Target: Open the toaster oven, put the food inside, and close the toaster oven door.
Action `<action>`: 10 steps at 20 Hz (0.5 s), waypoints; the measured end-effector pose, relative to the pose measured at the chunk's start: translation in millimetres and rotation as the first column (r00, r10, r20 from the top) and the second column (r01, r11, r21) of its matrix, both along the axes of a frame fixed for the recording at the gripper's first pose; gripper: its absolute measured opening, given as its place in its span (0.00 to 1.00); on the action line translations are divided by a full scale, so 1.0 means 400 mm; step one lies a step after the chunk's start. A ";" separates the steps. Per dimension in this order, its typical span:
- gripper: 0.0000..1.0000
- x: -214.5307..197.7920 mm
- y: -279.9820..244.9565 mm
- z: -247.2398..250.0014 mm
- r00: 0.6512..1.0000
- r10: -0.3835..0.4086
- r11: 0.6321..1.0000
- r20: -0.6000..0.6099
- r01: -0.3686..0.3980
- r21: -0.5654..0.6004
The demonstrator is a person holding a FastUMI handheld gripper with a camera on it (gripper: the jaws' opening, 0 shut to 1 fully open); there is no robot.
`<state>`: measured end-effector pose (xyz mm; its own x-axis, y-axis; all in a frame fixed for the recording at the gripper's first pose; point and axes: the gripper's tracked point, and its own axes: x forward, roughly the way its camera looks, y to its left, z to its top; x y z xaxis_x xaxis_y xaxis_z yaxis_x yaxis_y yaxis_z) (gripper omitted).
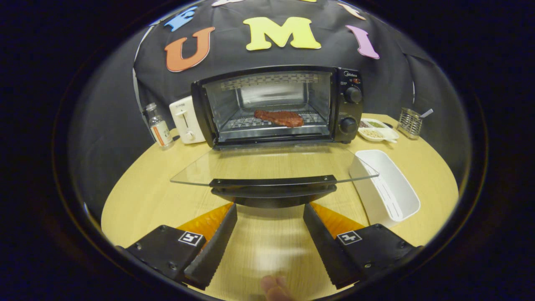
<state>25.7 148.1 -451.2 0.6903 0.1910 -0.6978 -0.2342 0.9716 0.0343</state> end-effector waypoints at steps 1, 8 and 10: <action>1.00 0.008 -0.003 0.012 1.000 -0.003 1.000 0.014 0.003 -0.017; 1.00 0.091 -0.004 0.091 0.996 -0.007 0.999 0.090 0.011 -0.045; 1.00 0.119 -0.006 0.121 0.993 -0.011 0.999 0.115 0.017 -0.050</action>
